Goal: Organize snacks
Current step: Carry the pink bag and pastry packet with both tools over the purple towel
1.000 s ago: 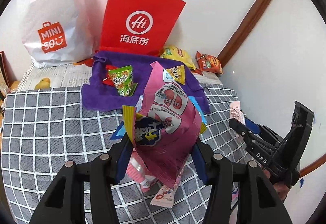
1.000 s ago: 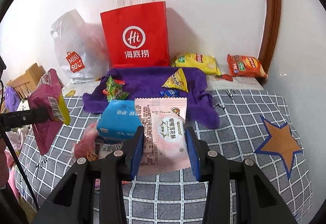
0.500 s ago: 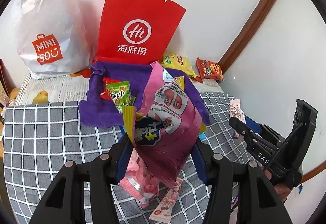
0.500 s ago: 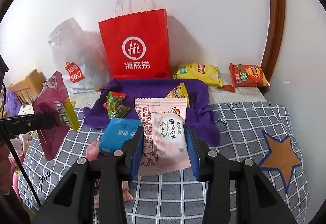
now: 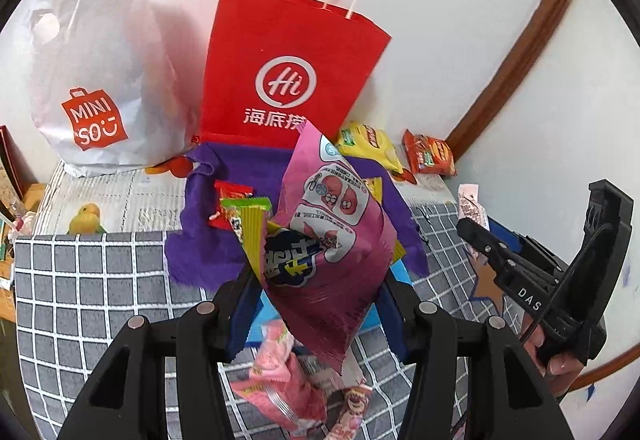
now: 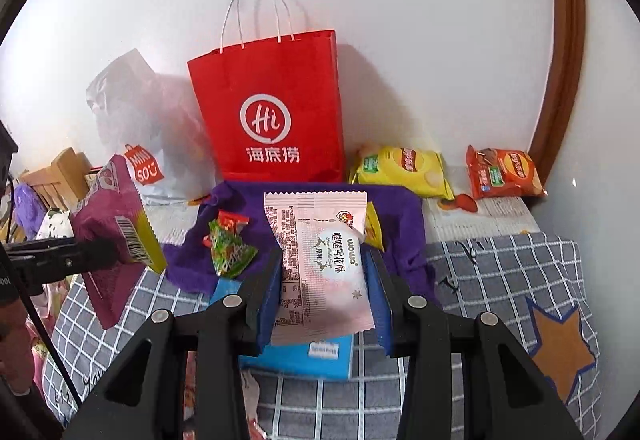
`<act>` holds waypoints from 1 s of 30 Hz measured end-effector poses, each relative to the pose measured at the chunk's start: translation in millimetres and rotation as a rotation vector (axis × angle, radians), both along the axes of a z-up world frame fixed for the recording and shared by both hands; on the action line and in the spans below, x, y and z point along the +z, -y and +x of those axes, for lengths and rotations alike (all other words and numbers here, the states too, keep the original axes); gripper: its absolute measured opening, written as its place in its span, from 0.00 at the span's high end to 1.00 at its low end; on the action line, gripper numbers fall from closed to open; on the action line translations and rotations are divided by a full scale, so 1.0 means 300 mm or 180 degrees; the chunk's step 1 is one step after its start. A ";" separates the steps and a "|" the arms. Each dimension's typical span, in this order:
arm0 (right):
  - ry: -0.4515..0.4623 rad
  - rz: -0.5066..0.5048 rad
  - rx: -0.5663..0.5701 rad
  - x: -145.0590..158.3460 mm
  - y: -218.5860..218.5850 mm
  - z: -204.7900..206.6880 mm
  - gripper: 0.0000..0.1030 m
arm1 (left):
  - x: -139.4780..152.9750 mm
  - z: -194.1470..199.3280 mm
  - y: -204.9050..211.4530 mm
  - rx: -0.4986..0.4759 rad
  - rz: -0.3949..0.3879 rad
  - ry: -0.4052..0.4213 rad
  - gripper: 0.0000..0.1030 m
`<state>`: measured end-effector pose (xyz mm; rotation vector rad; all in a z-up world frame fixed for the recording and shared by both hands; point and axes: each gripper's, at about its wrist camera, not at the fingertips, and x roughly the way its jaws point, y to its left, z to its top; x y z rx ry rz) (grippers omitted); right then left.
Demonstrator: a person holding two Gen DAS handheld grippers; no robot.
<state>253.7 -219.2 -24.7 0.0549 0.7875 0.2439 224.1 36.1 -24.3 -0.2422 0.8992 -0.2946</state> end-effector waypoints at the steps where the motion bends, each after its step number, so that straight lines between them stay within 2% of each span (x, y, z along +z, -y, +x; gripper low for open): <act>1: -0.0008 0.0000 -0.0001 0.000 0.000 0.015 0.61 | -0.001 0.010 -0.004 0.0017 0.0008 0.0000 0.50; 8: -0.0019 -0.0009 0.0037 -0.004 -0.009 0.122 0.61 | 0.010 0.104 -0.052 0.0214 0.0067 0.0019 0.50; 16: -0.0090 0.0069 0.0170 -0.034 -0.028 0.249 0.61 | 0.001 0.227 -0.049 0.0264 0.0093 0.0000 0.50; 23: -0.0314 -0.0013 0.0306 -0.147 -0.053 0.334 0.61 | -0.061 0.346 -0.023 0.0205 0.0076 -0.0103 0.50; 30: -0.0580 0.0006 0.0377 -0.277 -0.046 0.401 0.61 | -0.176 0.451 -0.008 0.0149 -0.0027 -0.0302 0.50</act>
